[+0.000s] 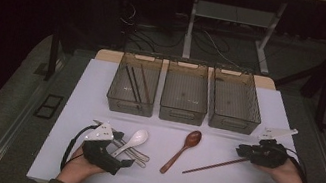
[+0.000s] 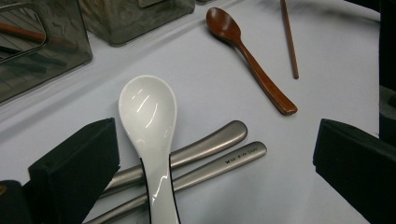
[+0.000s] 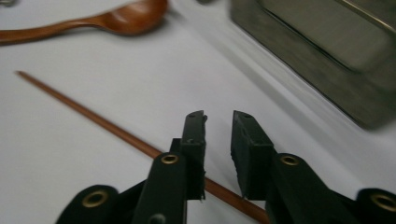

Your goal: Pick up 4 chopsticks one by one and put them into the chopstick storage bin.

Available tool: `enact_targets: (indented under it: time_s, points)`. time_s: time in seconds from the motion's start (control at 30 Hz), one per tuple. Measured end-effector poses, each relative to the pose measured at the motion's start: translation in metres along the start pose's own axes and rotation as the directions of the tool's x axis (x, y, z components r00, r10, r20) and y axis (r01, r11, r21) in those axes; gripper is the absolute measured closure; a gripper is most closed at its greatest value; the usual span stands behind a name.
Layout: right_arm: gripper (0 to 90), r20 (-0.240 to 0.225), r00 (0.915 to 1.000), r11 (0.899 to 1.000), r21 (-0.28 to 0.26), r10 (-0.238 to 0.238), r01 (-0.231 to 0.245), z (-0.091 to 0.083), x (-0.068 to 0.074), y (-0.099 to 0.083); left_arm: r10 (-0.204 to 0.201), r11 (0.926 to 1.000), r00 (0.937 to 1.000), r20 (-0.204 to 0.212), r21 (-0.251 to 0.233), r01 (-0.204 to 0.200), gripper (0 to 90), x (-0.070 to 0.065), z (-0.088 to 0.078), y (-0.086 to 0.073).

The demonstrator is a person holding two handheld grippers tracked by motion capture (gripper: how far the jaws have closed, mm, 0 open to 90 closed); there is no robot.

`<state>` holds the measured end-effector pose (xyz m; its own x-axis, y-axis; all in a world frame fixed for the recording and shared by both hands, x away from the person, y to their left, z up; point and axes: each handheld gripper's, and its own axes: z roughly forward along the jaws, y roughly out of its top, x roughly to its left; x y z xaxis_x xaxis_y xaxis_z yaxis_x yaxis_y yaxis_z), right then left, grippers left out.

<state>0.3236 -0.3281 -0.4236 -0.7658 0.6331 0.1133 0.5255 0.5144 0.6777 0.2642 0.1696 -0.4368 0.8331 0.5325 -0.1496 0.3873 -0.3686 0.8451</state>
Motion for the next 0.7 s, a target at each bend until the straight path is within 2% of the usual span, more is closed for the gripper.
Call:
enact_targets:
  time_s: [0.1,0.2,0.33,0.4,0.43,0.5,0.7]
  points:
    - [69.9,-0.055,0.9969,0.998,-0.011,-0.056,0.056,0.009,0.014,0.009,0.0,1.0,1.0,0.0,-0.002,0.0,0.0,0.0,0.0,0.0]
    - [68.4,-0.113,0.9873,0.994,-0.008,-0.112,0.112,0.021,0.032,0.017,0.0,1.0,1.0,0.0,-0.001,0.0,0.0,0.0,0.0,0.0]
    - [68.1,-0.189,0.9641,0.982,0.006,-0.187,0.191,0.037,0.054,0.025,0.0,1.0,1.0,0.0,-0.001,0.0,0.0,0.0,0.0,0.0]
    - [68.7,-0.207,0.9537,0.974,0.02,-0.218,0.227,0.044,0.062,0.027,0.001,1.0,1.0,0.001,-0.001,-0.001,0.0,0.0,0.0,0.0]
    - [69.0,-0.211,0.9433,0.963,0.028,-0.256,0.268,0.048,0.063,0.027,0.001,1.0,1.0,0.0,0.0,-0.001,0.0,0.0,0.0,0.0]
    - [70.1,-0.221,0.9349,0.955,0.038,-0.278,0.293,0.053,0.068,0.028,0.002,1.0,1.0,0.001,-0.001,-0.002,0.0,0.0,0.0,0.0]
    - [72.2,-0.251,0.9193,0.944,0.05,-0.303,0.325,0.061,0.074,0.029,0.001,1.0,1.0,0.0,0.002,-0.001,0.0,0.0,0.0,0.0]
